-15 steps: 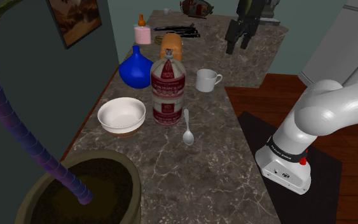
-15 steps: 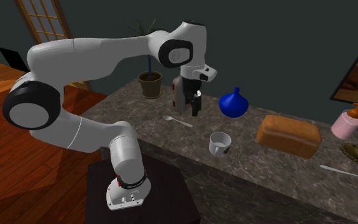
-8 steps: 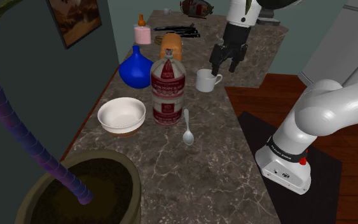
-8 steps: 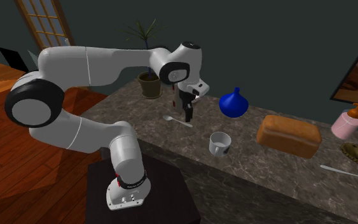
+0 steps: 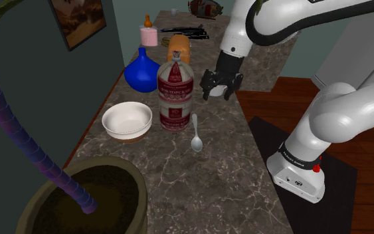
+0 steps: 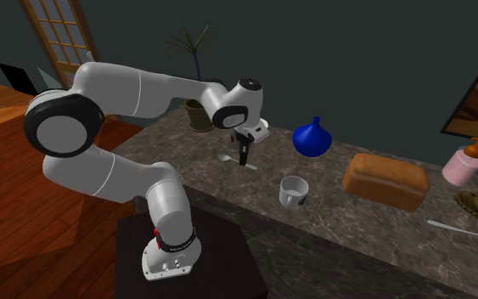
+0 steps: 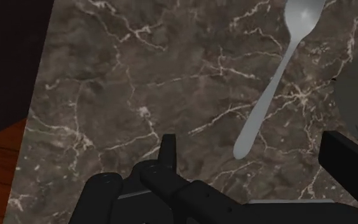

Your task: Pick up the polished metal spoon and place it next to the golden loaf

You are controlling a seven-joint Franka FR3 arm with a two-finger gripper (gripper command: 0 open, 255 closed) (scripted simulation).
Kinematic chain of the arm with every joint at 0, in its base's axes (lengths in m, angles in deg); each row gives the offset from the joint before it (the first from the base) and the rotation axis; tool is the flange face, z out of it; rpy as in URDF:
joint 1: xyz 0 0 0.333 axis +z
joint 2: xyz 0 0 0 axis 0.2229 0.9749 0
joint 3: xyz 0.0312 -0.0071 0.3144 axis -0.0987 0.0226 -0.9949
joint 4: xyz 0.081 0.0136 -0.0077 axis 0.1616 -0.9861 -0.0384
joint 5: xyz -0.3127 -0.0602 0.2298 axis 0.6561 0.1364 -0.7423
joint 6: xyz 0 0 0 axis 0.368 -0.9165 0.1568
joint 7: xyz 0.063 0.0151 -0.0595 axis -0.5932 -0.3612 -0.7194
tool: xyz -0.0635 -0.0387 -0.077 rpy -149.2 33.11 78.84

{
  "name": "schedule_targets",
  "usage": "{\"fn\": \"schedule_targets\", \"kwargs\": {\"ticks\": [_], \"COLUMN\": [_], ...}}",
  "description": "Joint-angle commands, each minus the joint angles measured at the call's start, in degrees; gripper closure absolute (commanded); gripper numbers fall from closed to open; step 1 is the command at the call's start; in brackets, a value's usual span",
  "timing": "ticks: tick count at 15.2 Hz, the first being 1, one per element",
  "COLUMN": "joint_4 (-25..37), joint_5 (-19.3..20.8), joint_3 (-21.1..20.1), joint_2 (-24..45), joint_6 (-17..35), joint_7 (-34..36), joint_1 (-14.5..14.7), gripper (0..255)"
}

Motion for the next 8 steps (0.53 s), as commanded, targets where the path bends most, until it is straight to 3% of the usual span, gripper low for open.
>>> {"fn": "schedule_targets", "kwargs": {"ticks": [1, 4, 8], "joint_4": [-1.5, -2.1, -2.7], "joint_5": [-3.9, -9.3, -11.5], "joint_3": [-2.1, -4.9, -6.2], "joint_2": [3.6, 9.1, 12.7], "joint_6": [6.1, 13.8, 18.5], "joint_7": [2.3, 5.3, 5.2], "joint_1": [1.0, 2.7, 3.5], "gripper": [0, 0, 0]}}
